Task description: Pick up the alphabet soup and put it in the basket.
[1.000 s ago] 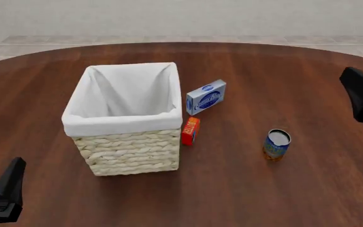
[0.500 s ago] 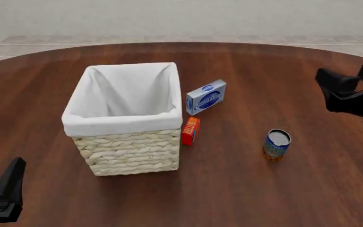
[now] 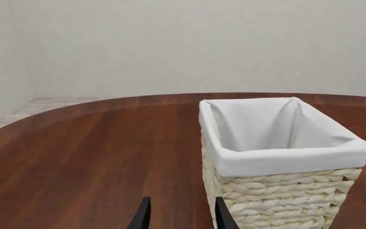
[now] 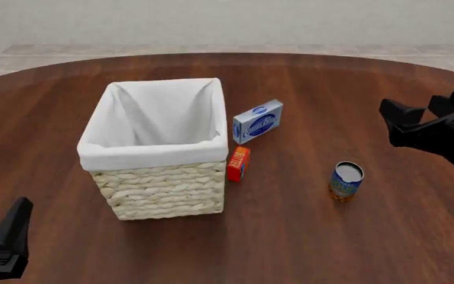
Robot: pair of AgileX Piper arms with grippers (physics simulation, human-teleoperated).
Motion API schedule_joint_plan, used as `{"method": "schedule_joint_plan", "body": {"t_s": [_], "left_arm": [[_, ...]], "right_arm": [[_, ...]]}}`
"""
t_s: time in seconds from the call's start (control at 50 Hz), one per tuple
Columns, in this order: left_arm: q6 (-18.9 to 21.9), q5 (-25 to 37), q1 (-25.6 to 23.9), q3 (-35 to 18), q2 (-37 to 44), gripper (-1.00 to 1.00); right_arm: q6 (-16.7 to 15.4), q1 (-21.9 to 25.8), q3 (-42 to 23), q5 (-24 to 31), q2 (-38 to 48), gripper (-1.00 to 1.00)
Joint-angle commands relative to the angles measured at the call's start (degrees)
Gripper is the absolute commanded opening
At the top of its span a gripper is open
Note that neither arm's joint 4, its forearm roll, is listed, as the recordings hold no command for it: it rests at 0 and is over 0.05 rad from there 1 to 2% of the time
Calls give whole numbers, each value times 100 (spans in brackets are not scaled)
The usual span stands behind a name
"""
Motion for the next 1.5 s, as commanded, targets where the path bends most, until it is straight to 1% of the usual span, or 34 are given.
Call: {"method": "schedule_joint_plan", "body": {"t_s": [0.02, 0.5, 0.72, 0.96, 1.5], "left_arm": [[-2, -1, -1, 2, 3, 100], [-2, 9, -1, -1, -4, 100], [-2, 8, -1, 1, -4, 100], [-3, 59, -2, -55, 0, 100], [-3, 58, -1, -55, 0, 100]], "right_arm": [[68, -38, 178, -318, 258, 100], [150, -62, 429, -742, 572, 100], [171, -25, 440, -804, 633, 100], [197, -67, 542, -1034, 821, 100], [234, -84, 647, -1357, 1187, 100]]}}
